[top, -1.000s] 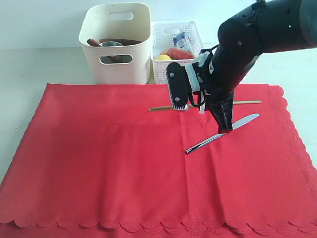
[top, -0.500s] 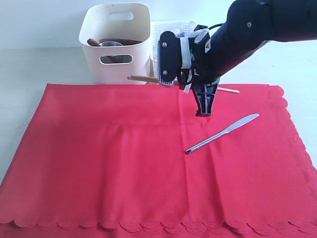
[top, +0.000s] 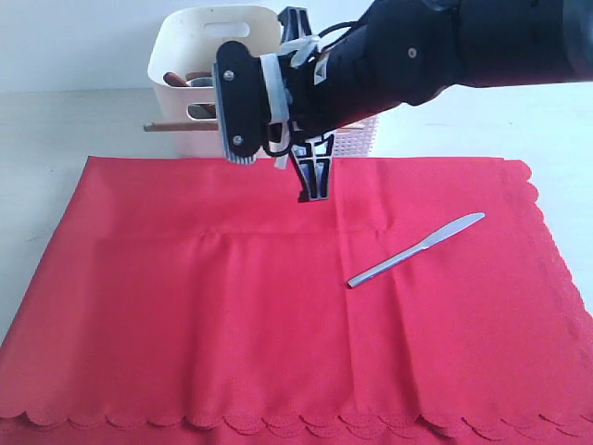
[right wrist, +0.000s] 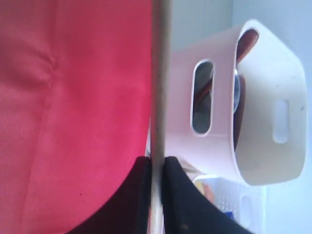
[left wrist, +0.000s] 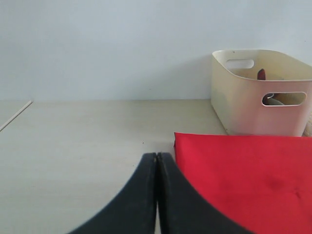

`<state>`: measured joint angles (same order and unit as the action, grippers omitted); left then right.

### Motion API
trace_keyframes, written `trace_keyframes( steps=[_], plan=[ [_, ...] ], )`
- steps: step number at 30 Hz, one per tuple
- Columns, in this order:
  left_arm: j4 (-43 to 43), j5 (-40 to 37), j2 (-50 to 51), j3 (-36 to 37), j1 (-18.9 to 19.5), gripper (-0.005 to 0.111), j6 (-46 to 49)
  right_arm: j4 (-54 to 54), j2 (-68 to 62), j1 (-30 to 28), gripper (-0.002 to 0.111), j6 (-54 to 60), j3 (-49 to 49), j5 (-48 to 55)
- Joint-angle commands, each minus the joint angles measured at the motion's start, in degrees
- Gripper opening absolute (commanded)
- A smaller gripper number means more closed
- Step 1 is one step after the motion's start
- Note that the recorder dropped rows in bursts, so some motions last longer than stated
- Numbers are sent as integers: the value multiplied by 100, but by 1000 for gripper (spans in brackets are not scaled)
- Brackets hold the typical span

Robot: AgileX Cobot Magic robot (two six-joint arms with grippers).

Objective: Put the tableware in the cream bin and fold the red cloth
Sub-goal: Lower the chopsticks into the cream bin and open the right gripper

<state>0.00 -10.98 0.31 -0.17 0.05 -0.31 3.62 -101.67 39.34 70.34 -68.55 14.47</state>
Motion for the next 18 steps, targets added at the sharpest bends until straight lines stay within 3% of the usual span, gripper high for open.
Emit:
trace_keyframes(
  steps=[1,13,18],
  plan=[
    [0,20,-31,17,10,2,-37,26,22,313,0,563,-128,-228],
    [0,20,-31,17,10,2,-37,26,-507,631,0,800,-960,-728],
    [0,20,-31,17,10,2,-37,171,-1022,631,0,604,-1358,-2255]
  ],
)
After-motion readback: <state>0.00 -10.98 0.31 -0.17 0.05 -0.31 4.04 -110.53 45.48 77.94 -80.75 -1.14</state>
